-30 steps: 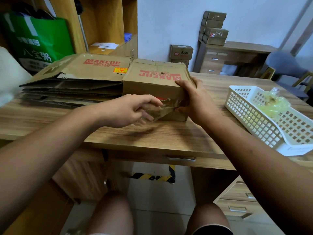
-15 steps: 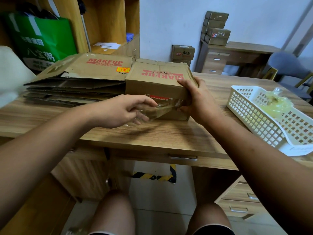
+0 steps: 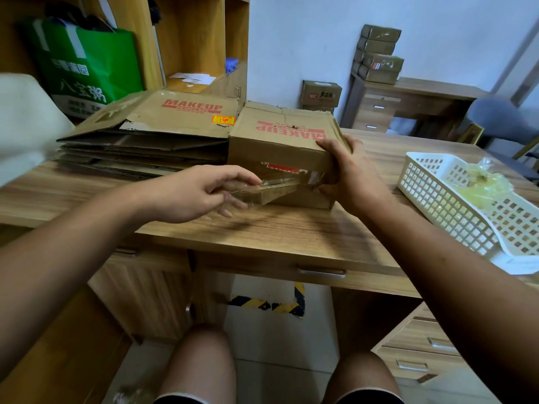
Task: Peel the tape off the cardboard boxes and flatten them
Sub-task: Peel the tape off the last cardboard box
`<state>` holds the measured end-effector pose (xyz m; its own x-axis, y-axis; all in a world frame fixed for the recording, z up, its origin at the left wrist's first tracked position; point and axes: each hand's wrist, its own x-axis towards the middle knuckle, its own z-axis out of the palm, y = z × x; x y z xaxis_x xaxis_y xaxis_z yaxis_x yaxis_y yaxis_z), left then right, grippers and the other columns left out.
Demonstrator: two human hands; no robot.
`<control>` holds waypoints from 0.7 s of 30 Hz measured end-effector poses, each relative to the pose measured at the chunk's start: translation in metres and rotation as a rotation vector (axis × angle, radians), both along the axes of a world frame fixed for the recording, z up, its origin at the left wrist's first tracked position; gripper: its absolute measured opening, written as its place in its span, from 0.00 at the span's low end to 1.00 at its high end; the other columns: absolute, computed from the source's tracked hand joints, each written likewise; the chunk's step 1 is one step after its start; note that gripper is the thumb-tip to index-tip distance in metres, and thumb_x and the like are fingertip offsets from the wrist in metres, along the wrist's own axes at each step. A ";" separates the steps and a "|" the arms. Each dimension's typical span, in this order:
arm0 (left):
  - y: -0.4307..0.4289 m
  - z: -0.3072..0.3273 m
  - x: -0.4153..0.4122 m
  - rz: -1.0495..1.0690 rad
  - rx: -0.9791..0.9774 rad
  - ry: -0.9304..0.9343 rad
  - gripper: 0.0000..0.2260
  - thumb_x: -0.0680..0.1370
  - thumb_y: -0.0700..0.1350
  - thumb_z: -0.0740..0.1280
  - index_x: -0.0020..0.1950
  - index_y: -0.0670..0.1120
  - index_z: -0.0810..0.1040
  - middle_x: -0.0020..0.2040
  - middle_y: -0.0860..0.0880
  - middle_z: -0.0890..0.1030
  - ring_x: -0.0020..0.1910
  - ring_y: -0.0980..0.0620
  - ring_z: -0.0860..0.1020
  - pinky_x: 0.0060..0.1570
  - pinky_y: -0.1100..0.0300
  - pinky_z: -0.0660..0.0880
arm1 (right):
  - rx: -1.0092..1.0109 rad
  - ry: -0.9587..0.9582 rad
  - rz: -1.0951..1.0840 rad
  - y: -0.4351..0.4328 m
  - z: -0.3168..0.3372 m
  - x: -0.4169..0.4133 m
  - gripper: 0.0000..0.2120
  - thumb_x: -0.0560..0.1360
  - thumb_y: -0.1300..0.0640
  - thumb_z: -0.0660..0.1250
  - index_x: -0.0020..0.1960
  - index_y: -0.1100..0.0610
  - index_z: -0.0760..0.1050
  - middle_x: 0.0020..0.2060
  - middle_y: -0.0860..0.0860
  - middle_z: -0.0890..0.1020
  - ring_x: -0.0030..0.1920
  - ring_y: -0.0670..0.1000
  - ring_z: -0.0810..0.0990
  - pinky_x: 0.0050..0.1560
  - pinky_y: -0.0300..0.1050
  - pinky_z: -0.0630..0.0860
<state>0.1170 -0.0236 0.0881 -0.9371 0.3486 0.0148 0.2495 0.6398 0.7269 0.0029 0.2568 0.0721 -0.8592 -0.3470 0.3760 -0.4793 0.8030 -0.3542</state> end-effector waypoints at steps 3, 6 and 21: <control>-0.006 -0.001 0.005 0.015 0.022 -0.016 0.25 0.82 0.30 0.56 0.71 0.56 0.71 0.68 0.59 0.76 0.60 0.60 0.80 0.56 0.59 0.80 | 0.004 -0.003 -0.008 -0.001 0.002 0.002 0.44 0.68 0.61 0.80 0.77 0.43 0.63 0.79 0.56 0.55 0.75 0.62 0.65 0.72 0.55 0.68; -0.011 -0.002 0.010 0.031 0.034 -0.019 0.25 0.82 0.30 0.57 0.71 0.57 0.72 0.67 0.60 0.75 0.59 0.60 0.80 0.55 0.60 0.80 | 0.010 -0.007 -0.007 -0.001 0.003 0.004 0.44 0.68 0.61 0.80 0.77 0.43 0.63 0.79 0.56 0.55 0.75 0.62 0.65 0.72 0.55 0.68; -0.035 -0.009 0.024 0.052 0.099 -0.045 0.26 0.82 0.30 0.57 0.71 0.57 0.73 0.69 0.60 0.75 0.61 0.58 0.80 0.56 0.56 0.81 | -0.004 -0.032 -0.007 -0.002 0.004 0.005 0.45 0.68 0.64 0.80 0.77 0.44 0.63 0.79 0.56 0.55 0.75 0.62 0.66 0.73 0.53 0.68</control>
<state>0.1413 -0.0588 0.0787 -0.9544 0.2985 0.0047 0.1839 0.5753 0.7970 0.0082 0.2553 0.0758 -0.8732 -0.3398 0.3494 -0.4623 0.8045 -0.3729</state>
